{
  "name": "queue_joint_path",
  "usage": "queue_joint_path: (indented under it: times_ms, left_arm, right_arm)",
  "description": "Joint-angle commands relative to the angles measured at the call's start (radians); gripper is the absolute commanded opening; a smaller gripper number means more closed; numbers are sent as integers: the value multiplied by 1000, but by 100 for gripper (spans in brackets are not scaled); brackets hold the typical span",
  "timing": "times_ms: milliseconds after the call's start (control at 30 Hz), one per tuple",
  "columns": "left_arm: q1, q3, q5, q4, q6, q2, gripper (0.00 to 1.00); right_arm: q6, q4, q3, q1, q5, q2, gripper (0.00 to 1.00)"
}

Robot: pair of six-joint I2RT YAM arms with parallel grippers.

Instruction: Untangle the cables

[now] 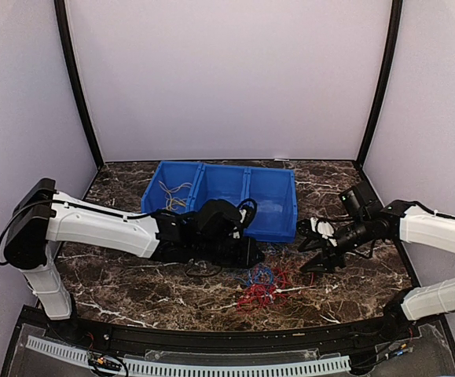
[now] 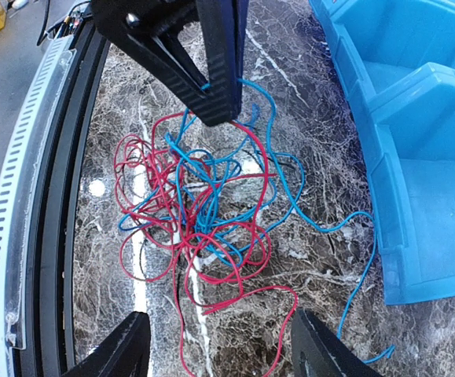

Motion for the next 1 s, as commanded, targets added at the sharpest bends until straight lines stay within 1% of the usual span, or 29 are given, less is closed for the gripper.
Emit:
queue_joint_path:
  times_ms: [0, 133, 167, 233, 267, 300, 400, 500, 667, 733, 767, 800, 833, 900, 967]
  left_arm:
    - [-14, 17, -62, -8, 99, -82, 6]
    - [-15, -23, -85, 32, 91, -101, 3]
    - [-15, -28, -87, 45, 88, -102, 3]
    - [-15, -35, -83, 56, 82, -100, 7]
    - [-15, -32, -86, 55, 80, -95, 12]
    - [-14, -30, -90, 48, 80, -92, 14]
    - [-13, -22, -98, 42, 84, -78, 15]
    - [-13, -21, -100, 47, 94, -71, 1]
    - [-13, -24, -125, 39, 81, -69, 0]
    - [-12, -2, -179, -43, 44, -66, 1]
    - [-11, 8, -195, -125, 9, -64, 9]
    - [-7, 24, -212, -160, -6, -59, 16]
    - [-3, 39, -212, -222, -38, -51, 28]
    - [10, 46, -177, -261, -61, -31, 37]
    - [19, 51, -128, -260, -70, -8, 40]
  right_arm:
    - [-10, 15, -6, 14, -10, 10, 63]
    - [-10, 13, -5, 14, -6, 15, 63]
    - [-10, 13, -5, 14, -5, 15, 63]
    - [-10, 13, -7, 14, -3, 14, 63]
    - [-10, 12, -7, 14, -2, 14, 63]
    - [-10, 12, -6, 14, -1, 13, 63]
    - [-10, 13, -7, 14, 0, 13, 63]
    - [-10, 14, -8, 15, -1, 11, 63]
    - [-10, 12, -8, 15, 0, 12, 63]
    - [-10, 13, -8, 14, 2, 9, 63]
    - [-10, 13, -9, 14, 3, 7, 63]
    - [-10, 14, -11, 15, 3, 3, 63]
    - [-10, 17, -12, 14, 5, 1, 63]
    - [-10, 18, -11, 15, 5, 1, 63]
    - [-11, 17, -10, 14, 5, 4, 63]
